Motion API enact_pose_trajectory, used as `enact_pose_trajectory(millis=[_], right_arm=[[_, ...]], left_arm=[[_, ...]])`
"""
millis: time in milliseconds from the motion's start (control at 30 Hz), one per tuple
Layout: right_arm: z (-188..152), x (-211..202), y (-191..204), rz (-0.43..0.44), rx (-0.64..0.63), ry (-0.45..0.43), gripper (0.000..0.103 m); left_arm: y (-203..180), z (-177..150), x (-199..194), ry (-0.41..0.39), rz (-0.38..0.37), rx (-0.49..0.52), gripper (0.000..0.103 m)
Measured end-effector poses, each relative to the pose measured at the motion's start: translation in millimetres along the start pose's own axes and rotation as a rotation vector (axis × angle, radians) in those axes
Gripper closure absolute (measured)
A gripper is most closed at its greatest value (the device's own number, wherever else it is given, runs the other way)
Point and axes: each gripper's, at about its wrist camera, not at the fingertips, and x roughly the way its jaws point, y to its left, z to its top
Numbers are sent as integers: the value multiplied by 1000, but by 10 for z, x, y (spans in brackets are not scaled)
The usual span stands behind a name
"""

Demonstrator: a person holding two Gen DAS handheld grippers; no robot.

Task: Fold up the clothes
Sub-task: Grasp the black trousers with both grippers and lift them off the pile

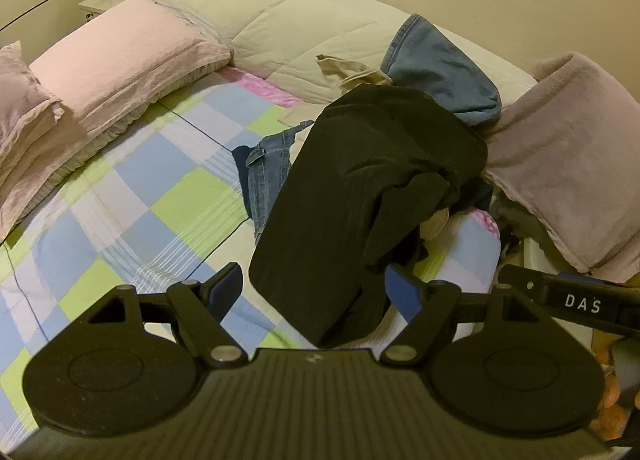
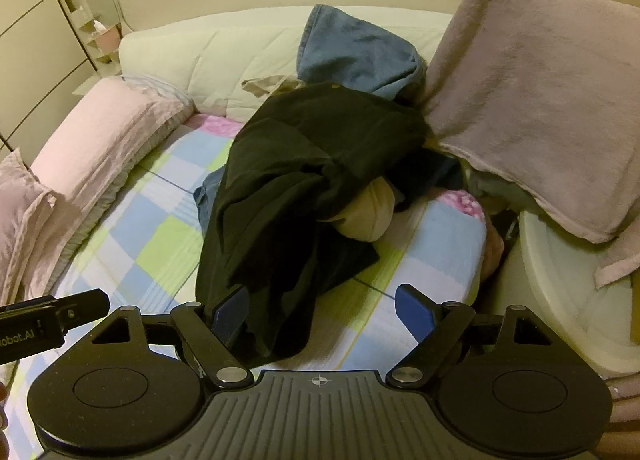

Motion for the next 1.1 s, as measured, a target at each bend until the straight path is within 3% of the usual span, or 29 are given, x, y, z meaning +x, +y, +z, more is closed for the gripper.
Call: enact_pose_trajectory(millis=[300,367,500,633,700,900,1100], right_arm=[[218,394,-193,71,111,51,20],[238,494,-314,127,192,60,20],[213,745,-664,282,482,83,20],[181,965,-897,342,685,90,21],[223,1040,-945,345,717,82,28],[318,1280,-999,352,771,69,29],[418,1568,-1017,334,793,71,29]], left_arm=[[-12,152,402,27,-42,-4,37],[-26,173,523,35,-60,-2,38],[-78,215,789,50,-95,2,42],[-108,268,1074,74,-121,-4,50],[-112,296,1197,83,-125,-4,51],[-117,360,1559,116,-140,5,59],[-103,362,1863,164,-171,-13,59]])
